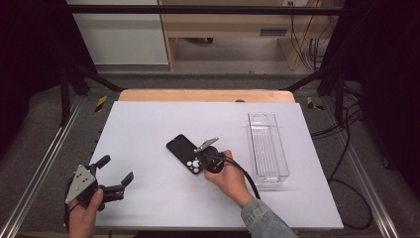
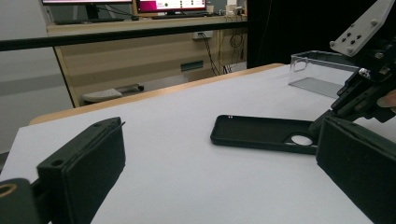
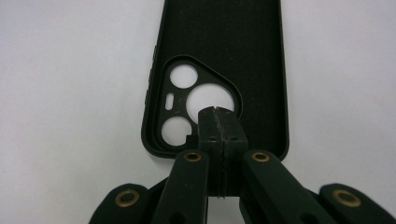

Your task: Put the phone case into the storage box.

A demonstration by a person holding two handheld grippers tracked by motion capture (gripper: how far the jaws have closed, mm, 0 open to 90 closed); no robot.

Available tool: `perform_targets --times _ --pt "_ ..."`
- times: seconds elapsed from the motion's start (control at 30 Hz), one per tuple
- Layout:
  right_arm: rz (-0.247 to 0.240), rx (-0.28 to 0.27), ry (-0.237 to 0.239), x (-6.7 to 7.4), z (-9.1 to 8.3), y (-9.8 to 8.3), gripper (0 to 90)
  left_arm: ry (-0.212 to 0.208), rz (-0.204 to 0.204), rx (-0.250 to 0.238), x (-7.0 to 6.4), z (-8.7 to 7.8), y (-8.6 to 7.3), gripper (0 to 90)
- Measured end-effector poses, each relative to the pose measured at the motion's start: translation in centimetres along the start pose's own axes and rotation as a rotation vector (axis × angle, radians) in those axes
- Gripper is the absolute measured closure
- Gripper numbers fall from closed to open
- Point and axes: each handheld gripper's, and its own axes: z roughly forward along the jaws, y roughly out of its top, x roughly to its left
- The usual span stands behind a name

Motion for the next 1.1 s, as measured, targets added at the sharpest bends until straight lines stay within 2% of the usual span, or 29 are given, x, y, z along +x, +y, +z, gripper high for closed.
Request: perform_targets --times 0.23,0.53,1.1 --pt "0.011 -0.003 0.026 0.2 -0.8 -1.2 90.0 0.0 0.001 0.003 0.0 0.0 0.0 1.6" --pt "0.021 -0.045 0.044 0.7 -2.1 -3.5 90.0 -0.002 0.002 0.007 -0.1 0.1 0.0 1.6" --pt "0.006 -0.028 0.057 1.8 -4.6 -6.6 90.0 -0.006 0.006 0.014 -0.2 0.2 -0.1 1.6"
